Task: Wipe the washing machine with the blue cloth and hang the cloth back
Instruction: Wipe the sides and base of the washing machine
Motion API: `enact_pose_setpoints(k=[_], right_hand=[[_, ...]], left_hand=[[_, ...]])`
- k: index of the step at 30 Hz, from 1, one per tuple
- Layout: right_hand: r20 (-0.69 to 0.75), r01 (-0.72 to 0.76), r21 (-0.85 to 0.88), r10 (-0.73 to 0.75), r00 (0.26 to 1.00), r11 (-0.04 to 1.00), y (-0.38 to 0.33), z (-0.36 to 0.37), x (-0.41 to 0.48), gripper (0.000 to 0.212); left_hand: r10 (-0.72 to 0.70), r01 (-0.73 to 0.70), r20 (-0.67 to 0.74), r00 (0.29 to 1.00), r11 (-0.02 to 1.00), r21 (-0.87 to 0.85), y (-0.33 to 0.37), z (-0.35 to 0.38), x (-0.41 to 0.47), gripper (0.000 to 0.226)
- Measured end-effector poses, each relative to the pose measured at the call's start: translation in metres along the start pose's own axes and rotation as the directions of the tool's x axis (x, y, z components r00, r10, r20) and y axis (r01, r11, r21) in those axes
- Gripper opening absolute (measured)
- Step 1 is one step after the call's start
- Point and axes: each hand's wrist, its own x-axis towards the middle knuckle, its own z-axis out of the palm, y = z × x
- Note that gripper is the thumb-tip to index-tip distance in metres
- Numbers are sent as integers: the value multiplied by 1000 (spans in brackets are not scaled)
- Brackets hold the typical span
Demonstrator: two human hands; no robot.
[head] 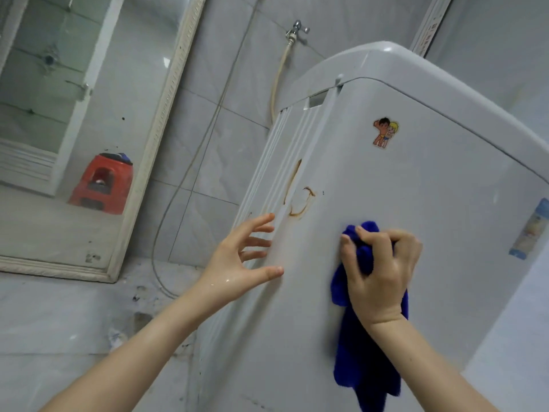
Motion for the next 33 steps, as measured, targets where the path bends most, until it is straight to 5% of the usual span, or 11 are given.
enact_pose_setpoints(k=[4, 7, 11, 13, 15, 17, 19, 22, 24, 28, 33], right_hand=[[-149, -294, 25, 294, 944, 955, 0, 3, 31, 23], [-273, -375, 61, 377, 885, 925, -24, 25, 59, 24], [-87, 43, -29, -46, 995, 999, -31, 26, 16, 14], [21, 109, -4, -109, 994, 994, -12, 9, -11, 14], [-35, -107, 6, 107, 994, 994, 8, -5, -11, 21], [-173, -364, 15, 361, 916, 931, 18, -9, 11, 24], [-270, -446, 28, 437, 858, 894, 12, -2, 41, 26], [-316, -405, 66, 404, 858, 912, -11, 20, 71, 25], [-286, -259, 17, 253, 924, 966, -24, 27, 63, 21], [-6, 104, 4, -104, 995, 995, -14, 16, 9, 14], [-44, -54, 59, 56, 997, 997, -20, 14, 28, 16]], left_hand=[[-34, 32, 42, 999, 998, 47, -13, -4, -17, 74], [-34, 28, 52, 998, 993, 115, -20, -5, -22, 72], [26, -35, 46, 999, 979, 202, -21, 0, -26, 71], [73, -82, 45, 996, 971, 225, -19, 0, -30, 70], [129, -139, 53, 990, 949, 281, -18, -1, -33, 66], [154, -164, 54, 987, 935, 314, -19, 0, -38, 62], [142, -154, 61, 988, 937, 313, -21, 1, -42, 62], [144, -165, 89, 986, 929, 331, -27, 1, -43, 71], [158, -184, 102, 982, 916, 357, -29, 3, -40, 77], [150, -175, 97, 984, 914, 366, -29, 6, -36, 86], [129, -151, 92, 987, 938, 311, -27, 3, -31, 85]])
